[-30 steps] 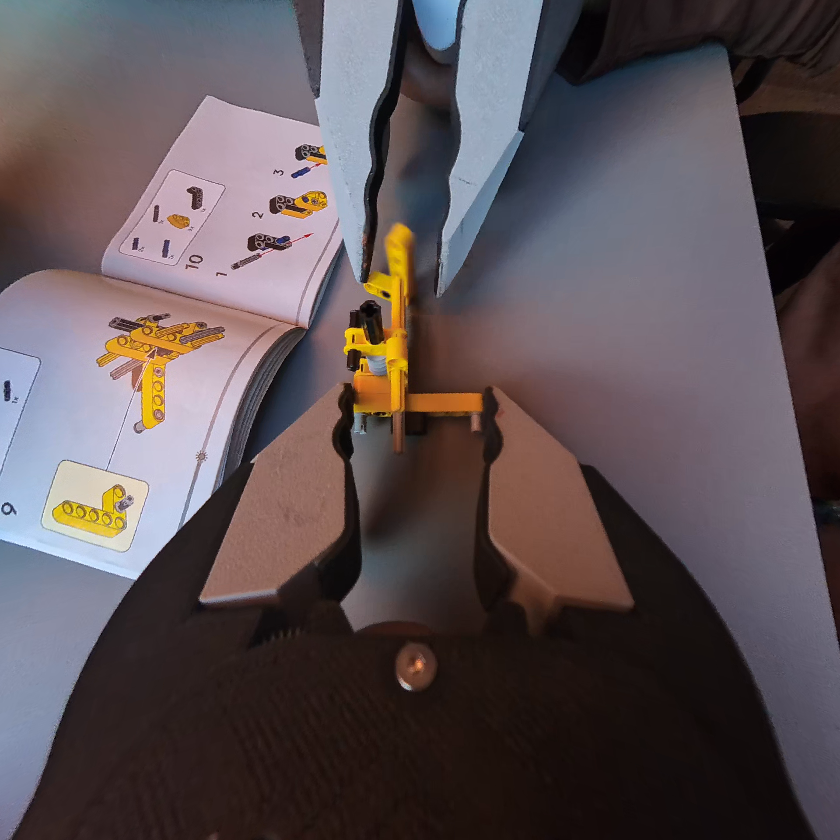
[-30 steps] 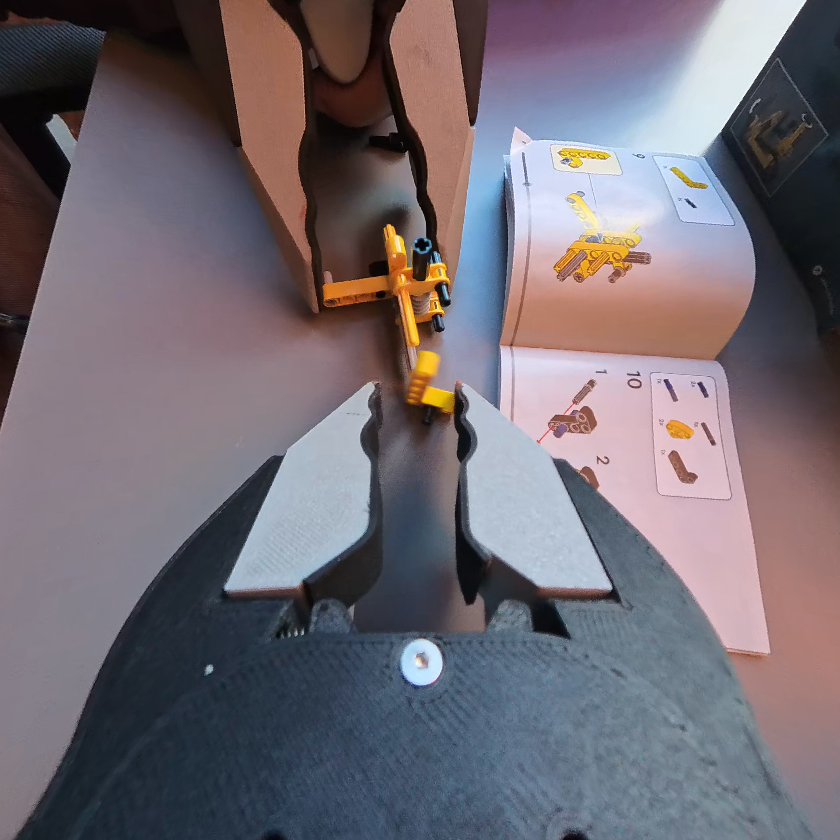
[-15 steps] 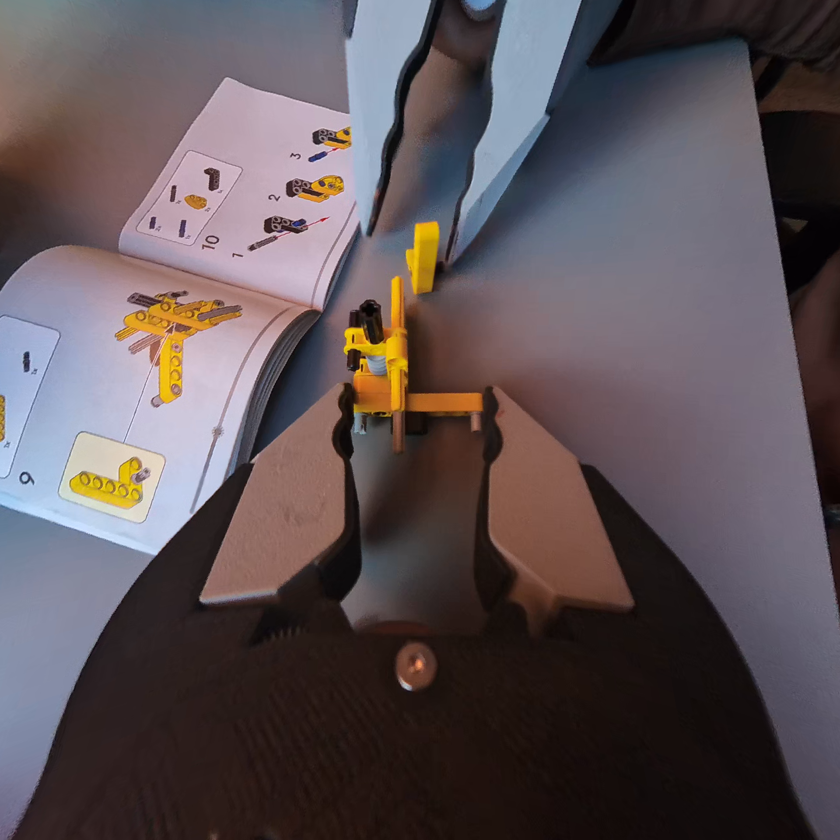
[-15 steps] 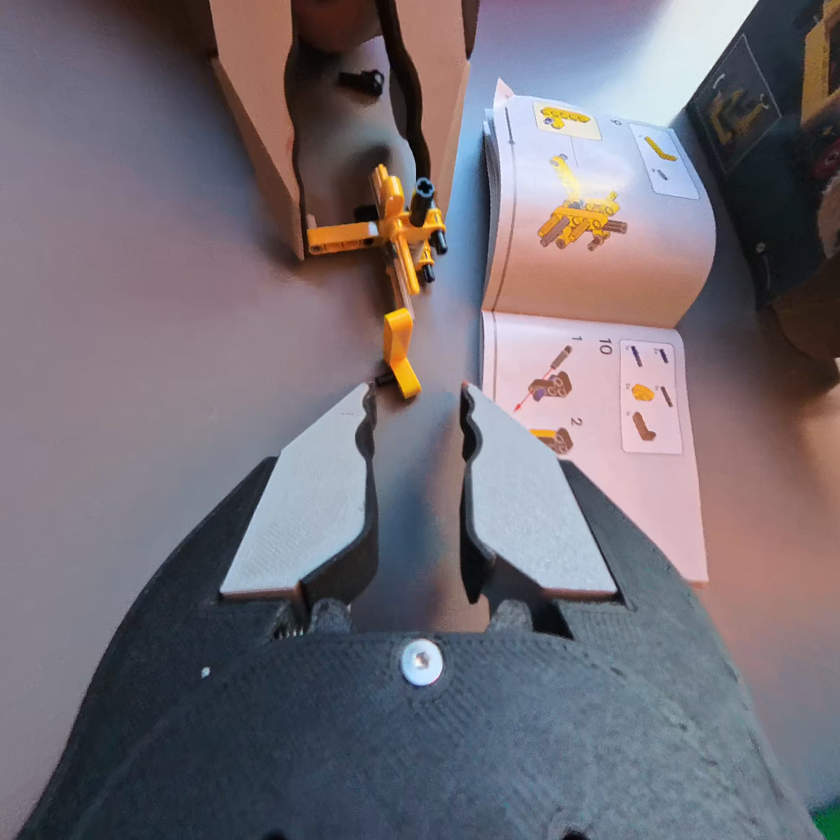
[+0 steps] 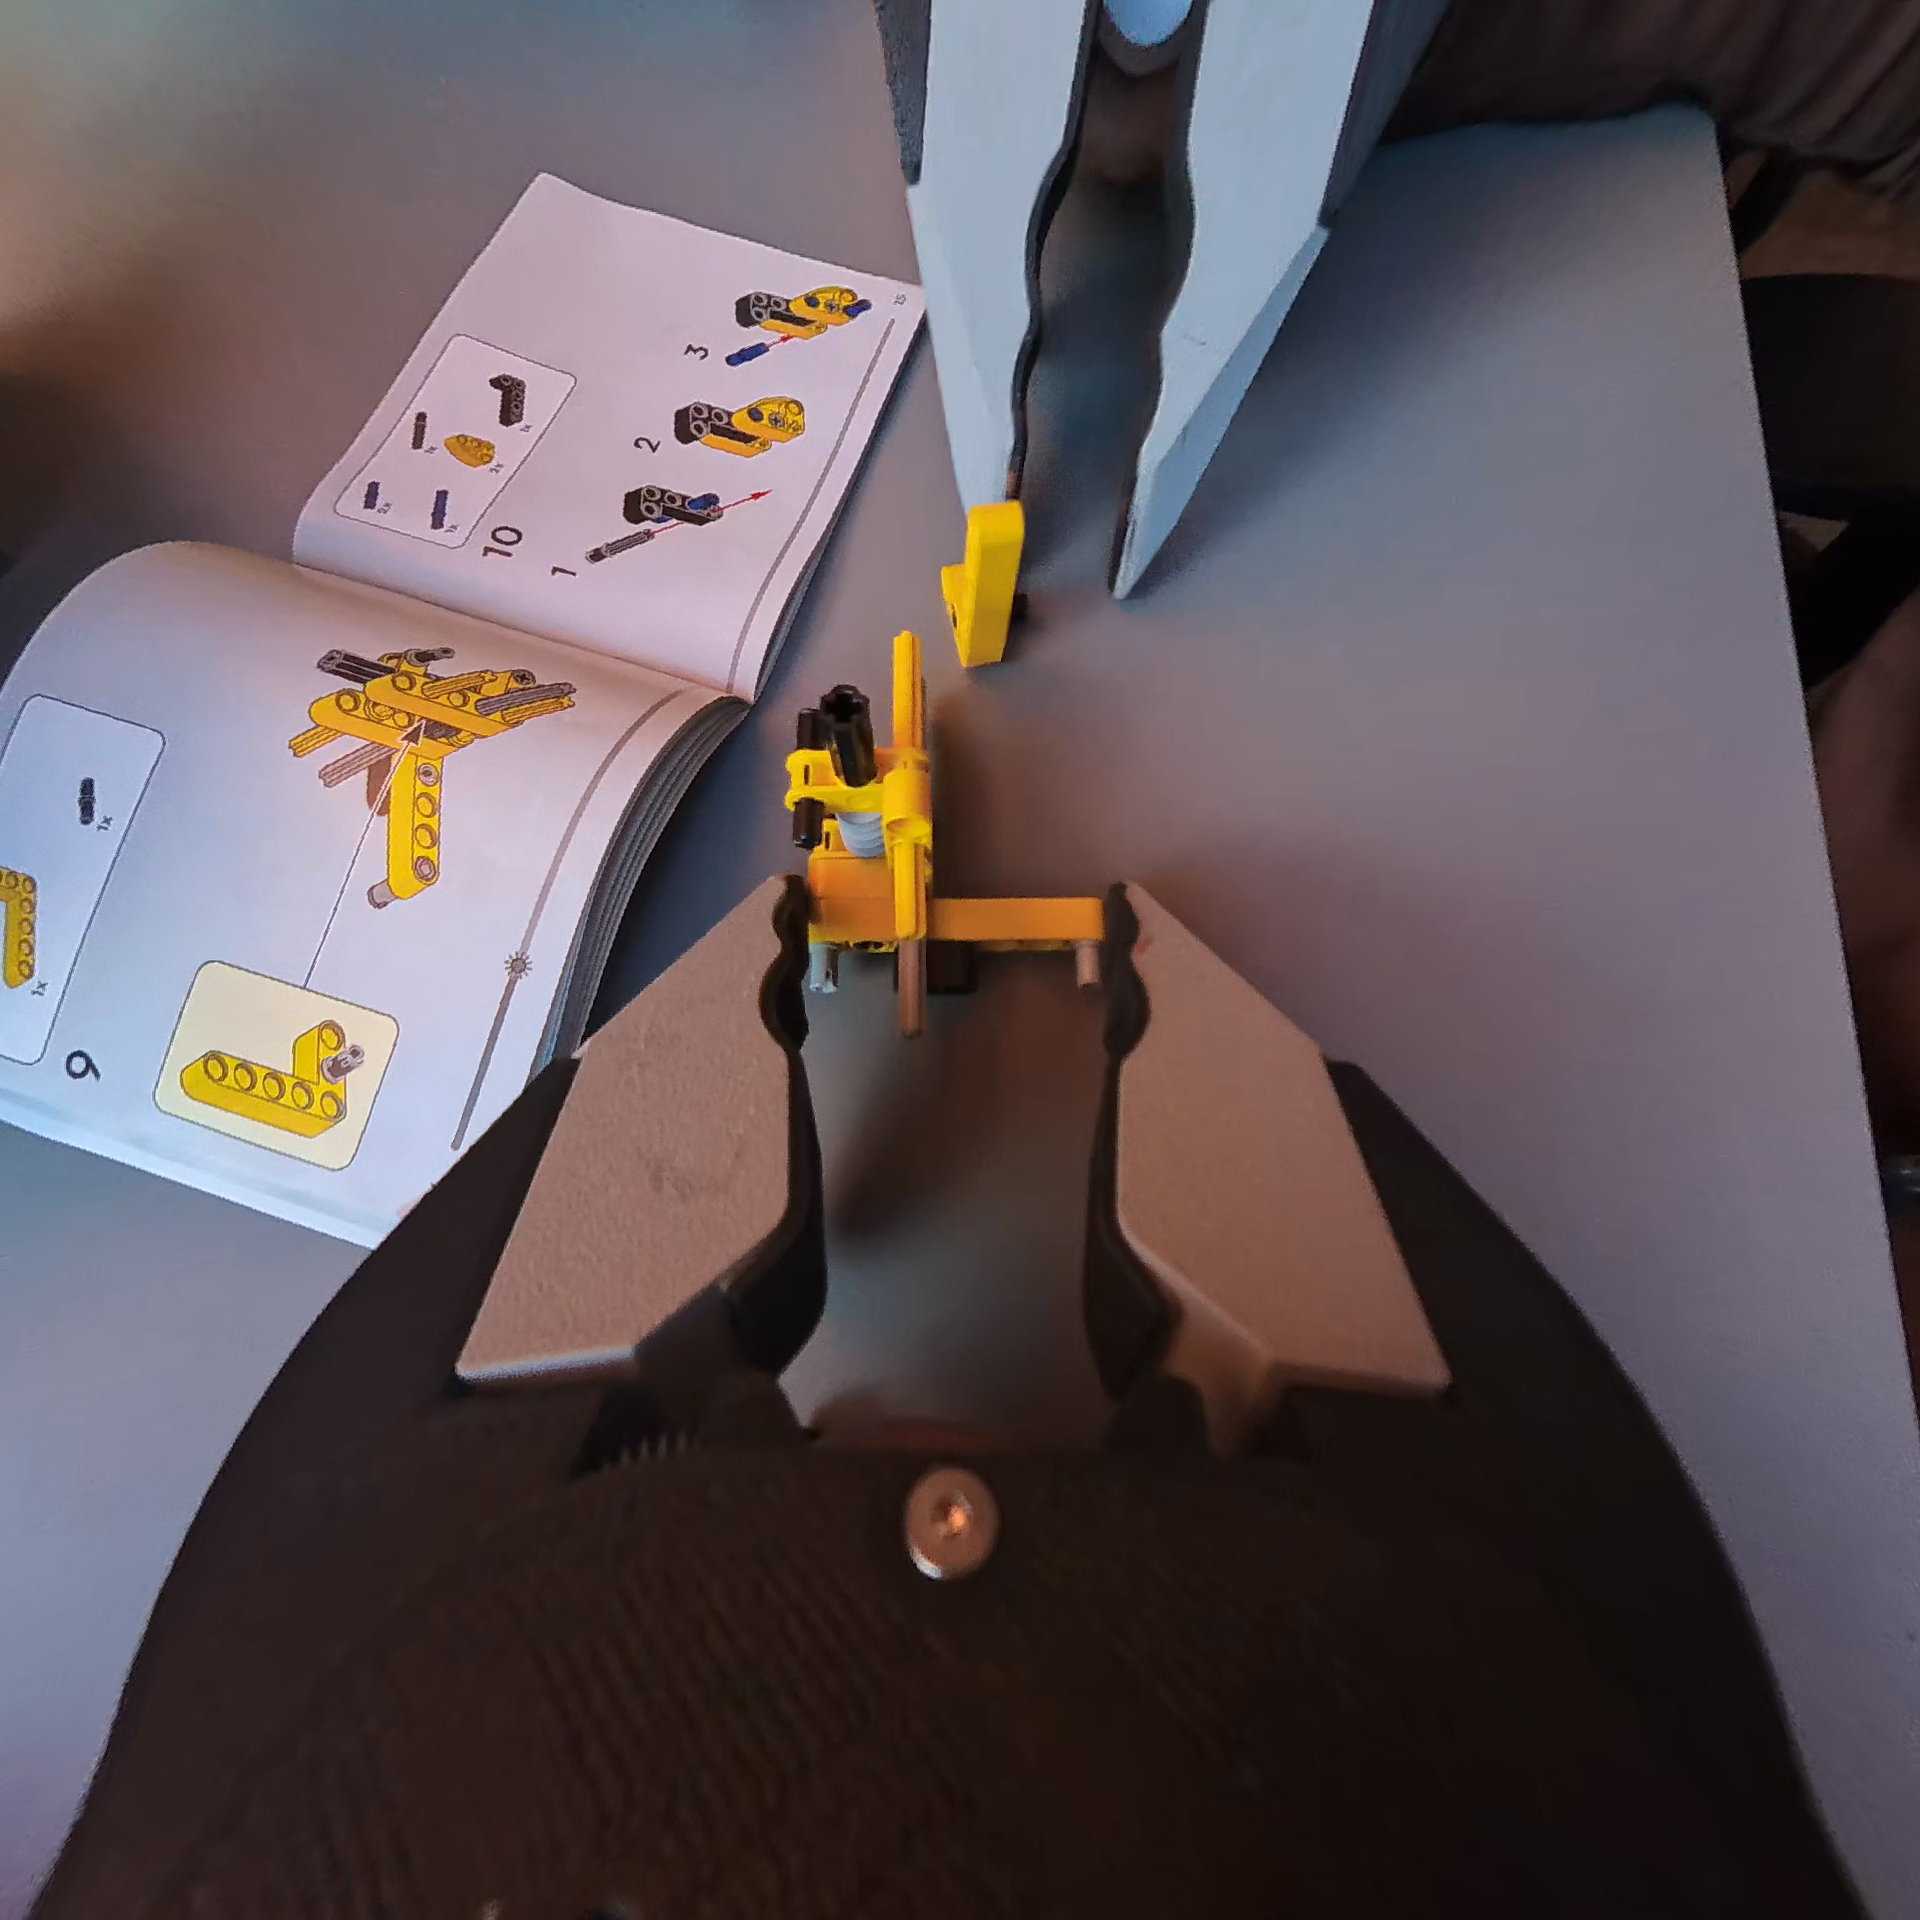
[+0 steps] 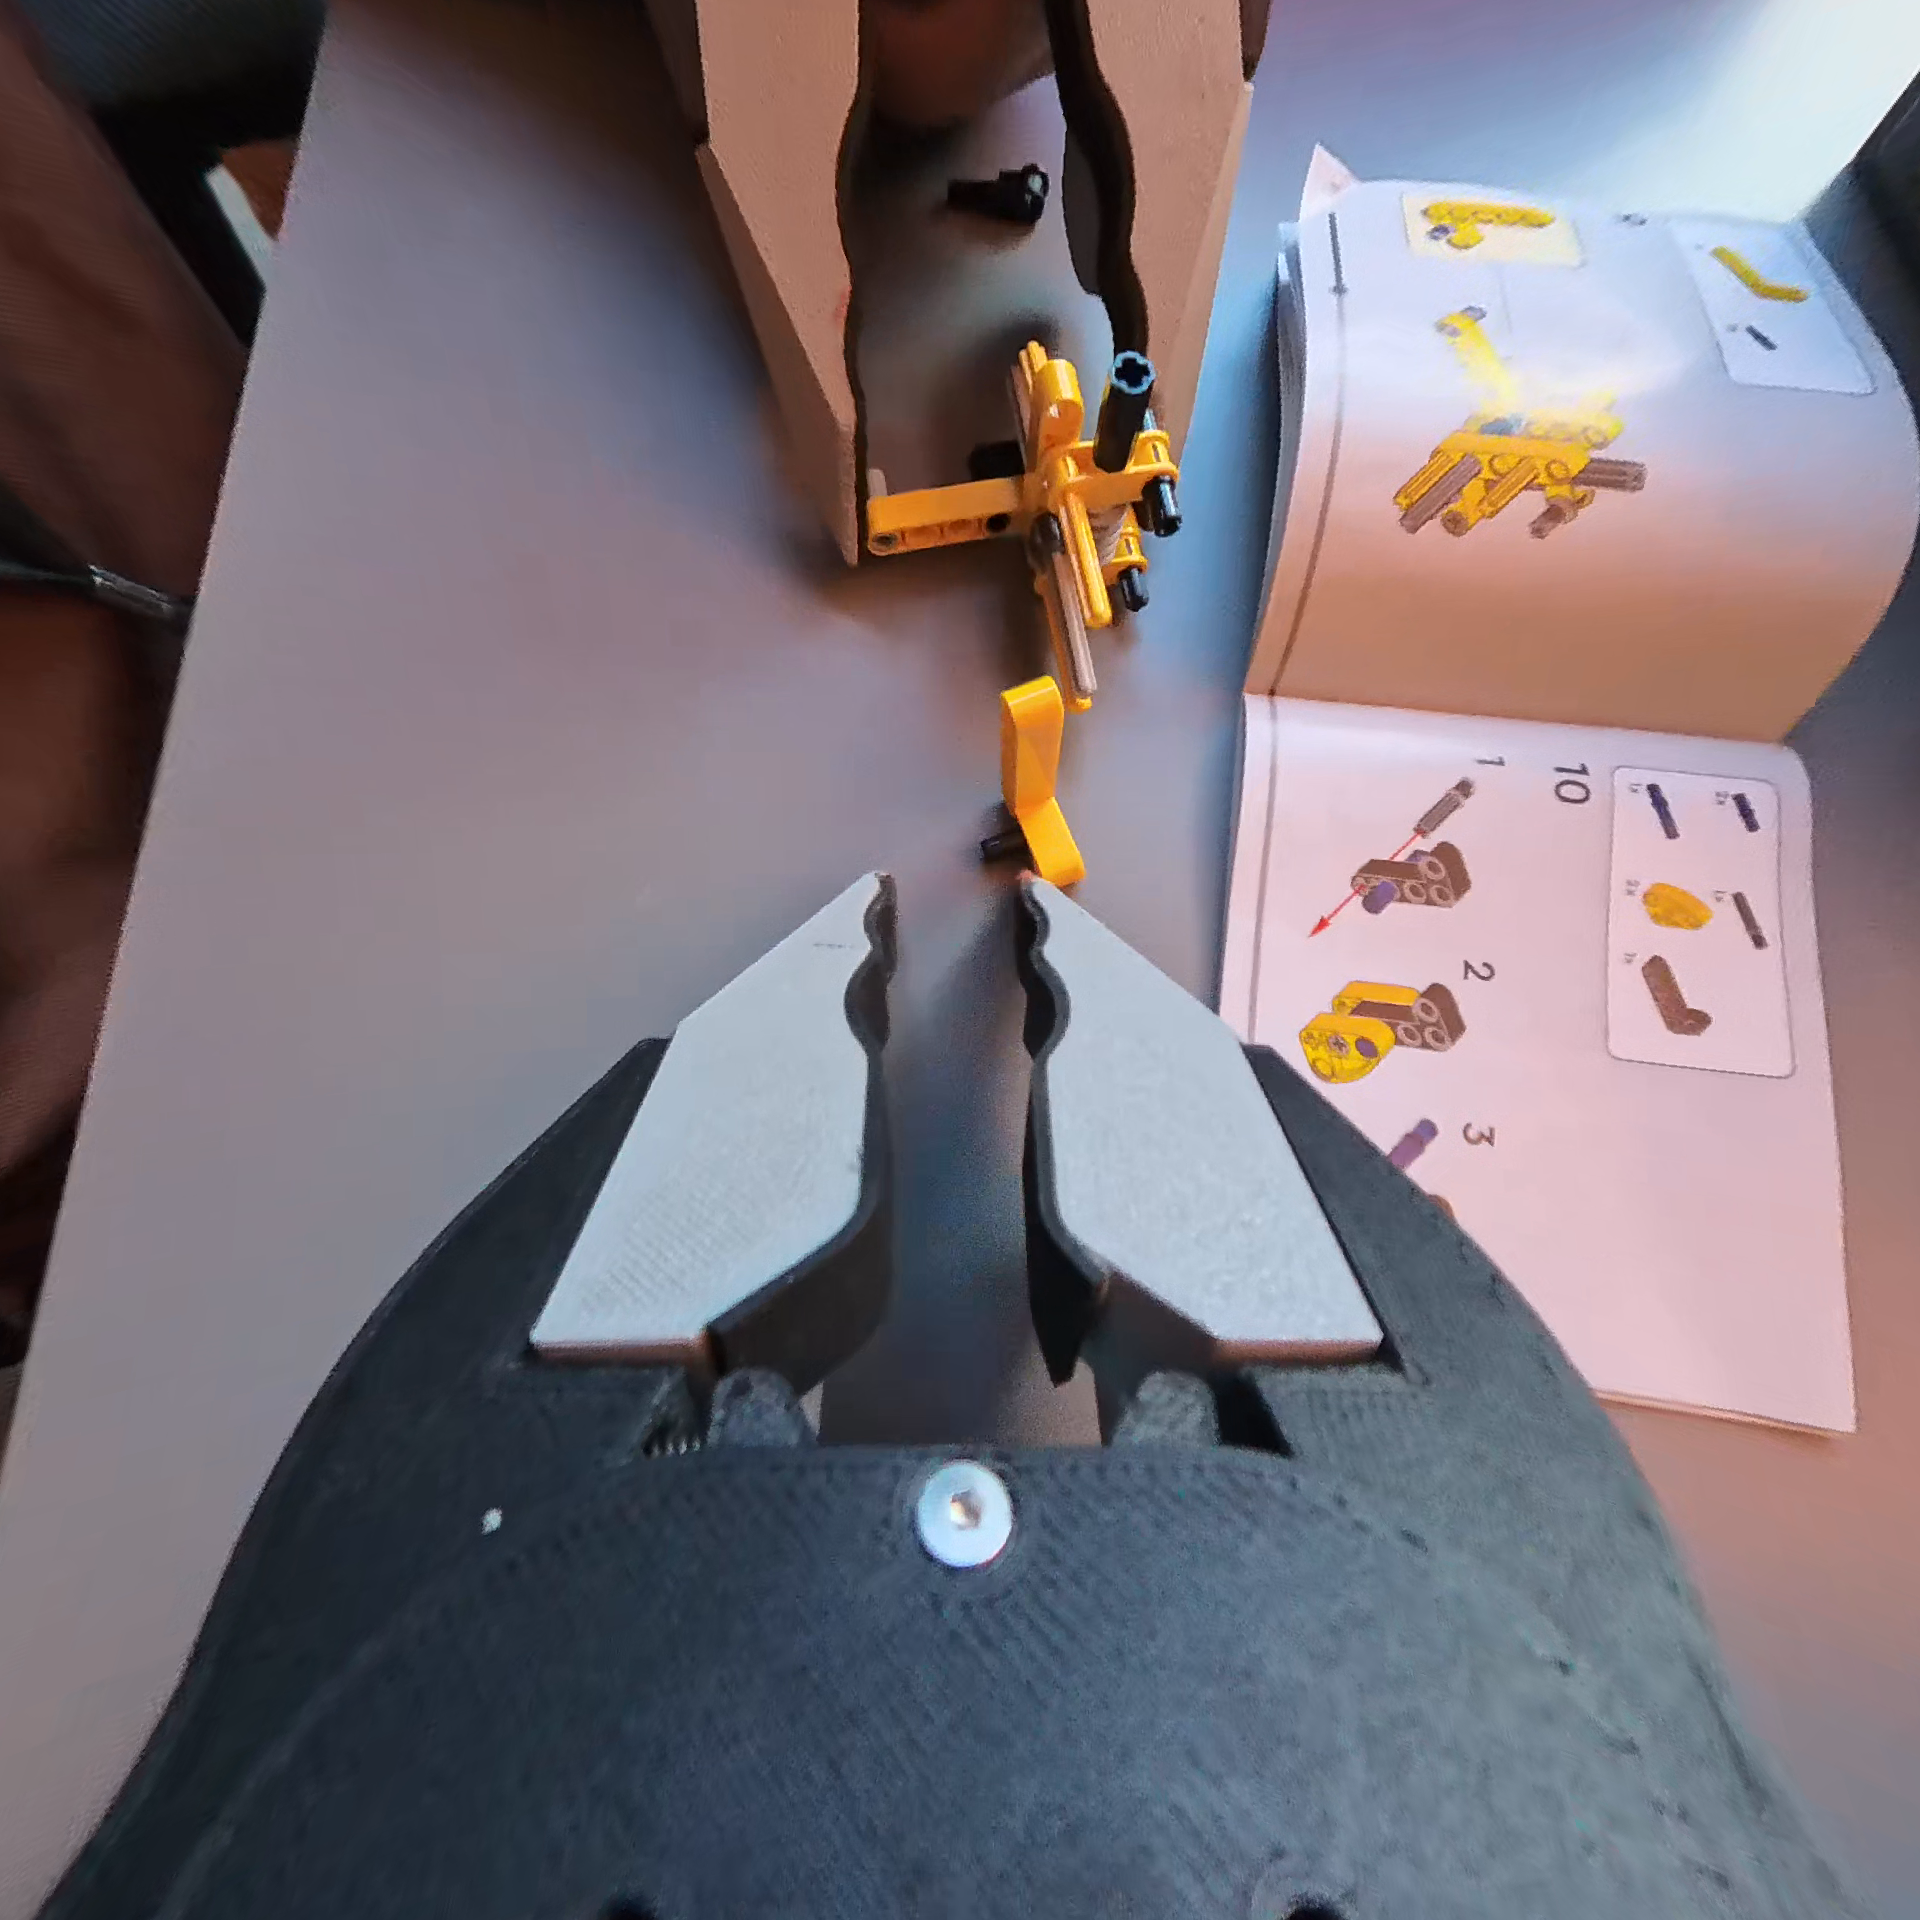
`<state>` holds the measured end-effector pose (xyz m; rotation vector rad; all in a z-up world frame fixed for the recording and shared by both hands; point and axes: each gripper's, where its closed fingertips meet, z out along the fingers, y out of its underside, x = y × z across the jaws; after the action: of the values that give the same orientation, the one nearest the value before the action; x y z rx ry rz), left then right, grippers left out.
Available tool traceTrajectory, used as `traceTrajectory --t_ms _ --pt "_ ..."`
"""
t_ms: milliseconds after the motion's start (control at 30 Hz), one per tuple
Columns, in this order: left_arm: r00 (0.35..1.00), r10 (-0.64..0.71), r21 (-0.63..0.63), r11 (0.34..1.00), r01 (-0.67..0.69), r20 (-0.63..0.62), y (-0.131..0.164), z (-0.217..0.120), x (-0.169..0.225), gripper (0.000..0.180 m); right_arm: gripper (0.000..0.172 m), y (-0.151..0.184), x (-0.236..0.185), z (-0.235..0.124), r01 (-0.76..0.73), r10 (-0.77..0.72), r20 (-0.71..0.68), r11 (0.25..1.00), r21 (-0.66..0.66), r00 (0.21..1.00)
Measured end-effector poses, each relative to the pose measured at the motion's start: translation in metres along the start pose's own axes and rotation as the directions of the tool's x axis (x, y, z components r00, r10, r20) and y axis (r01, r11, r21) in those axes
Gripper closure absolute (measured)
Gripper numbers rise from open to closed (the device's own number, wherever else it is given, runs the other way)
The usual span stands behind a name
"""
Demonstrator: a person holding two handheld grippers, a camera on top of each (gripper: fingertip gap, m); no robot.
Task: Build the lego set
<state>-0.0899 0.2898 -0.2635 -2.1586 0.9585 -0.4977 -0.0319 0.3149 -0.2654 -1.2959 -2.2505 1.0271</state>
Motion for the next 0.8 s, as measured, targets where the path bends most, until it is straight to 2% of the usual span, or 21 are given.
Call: traceTrajectory --t_ms 167,400,800 --pt "1.0 0.004 -0.006 1.0 -0.004 0.001 0.001 0.001 0.001 0.125 0.152 -0.001 0.009 0.003 0.016 -0.016 -0.052 1.0 -0.005 0.999" --pt "1.0 0.013 -0.015 1.0 -0.013 -0.007 0.001 0.002 0.004 0.125 0.143 -0.007 0.017 0.01 0.039 -0.039 -0.107 0.999 0.002 0.993" --pt "0.999 -0.002 -0.01 1.0 0.002 -0.053 -0.003 0.006 0.01 0.125 0.138 -0.009 0.021 0.012 0.014 -0.013 -0.088 1.0 0.01 0.996"
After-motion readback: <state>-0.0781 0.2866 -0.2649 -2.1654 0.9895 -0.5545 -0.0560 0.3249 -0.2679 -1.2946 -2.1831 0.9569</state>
